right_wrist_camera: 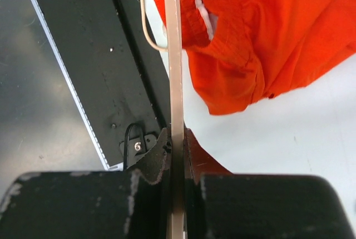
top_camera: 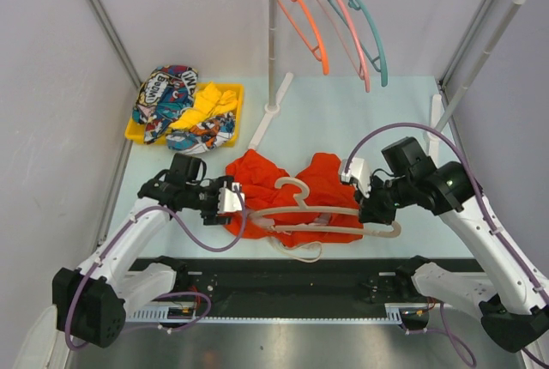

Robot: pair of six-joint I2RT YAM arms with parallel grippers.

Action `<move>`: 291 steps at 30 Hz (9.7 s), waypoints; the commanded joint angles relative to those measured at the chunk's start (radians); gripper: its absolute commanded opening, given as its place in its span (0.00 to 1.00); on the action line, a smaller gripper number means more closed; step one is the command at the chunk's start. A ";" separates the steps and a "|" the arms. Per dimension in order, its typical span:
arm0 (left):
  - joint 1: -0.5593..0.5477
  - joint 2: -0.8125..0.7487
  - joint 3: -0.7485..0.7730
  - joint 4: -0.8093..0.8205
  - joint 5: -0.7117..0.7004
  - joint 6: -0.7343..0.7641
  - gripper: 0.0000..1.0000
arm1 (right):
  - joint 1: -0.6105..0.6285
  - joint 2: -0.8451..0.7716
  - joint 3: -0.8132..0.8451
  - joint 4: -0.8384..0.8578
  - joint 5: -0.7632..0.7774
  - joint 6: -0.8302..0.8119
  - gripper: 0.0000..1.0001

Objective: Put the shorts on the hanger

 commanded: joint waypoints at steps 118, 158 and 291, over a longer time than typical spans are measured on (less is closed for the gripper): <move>0.135 0.234 0.080 0.147 0.026 -0.607 0.00 | 0.506 0.381 -0.131 0.729 0.617 0.088 0.94; 0.339 0.087 0.063 -0.299 0.008 0.050 0.01 | -0.497 0.239 -0.275 0.738 0.181 0.250 0.00; -0.109 0.147 0.733 -0.078 0.119 -0.412 0.61 | 0.021 -0.223 0.022 0.384 0.109 0.224 0.00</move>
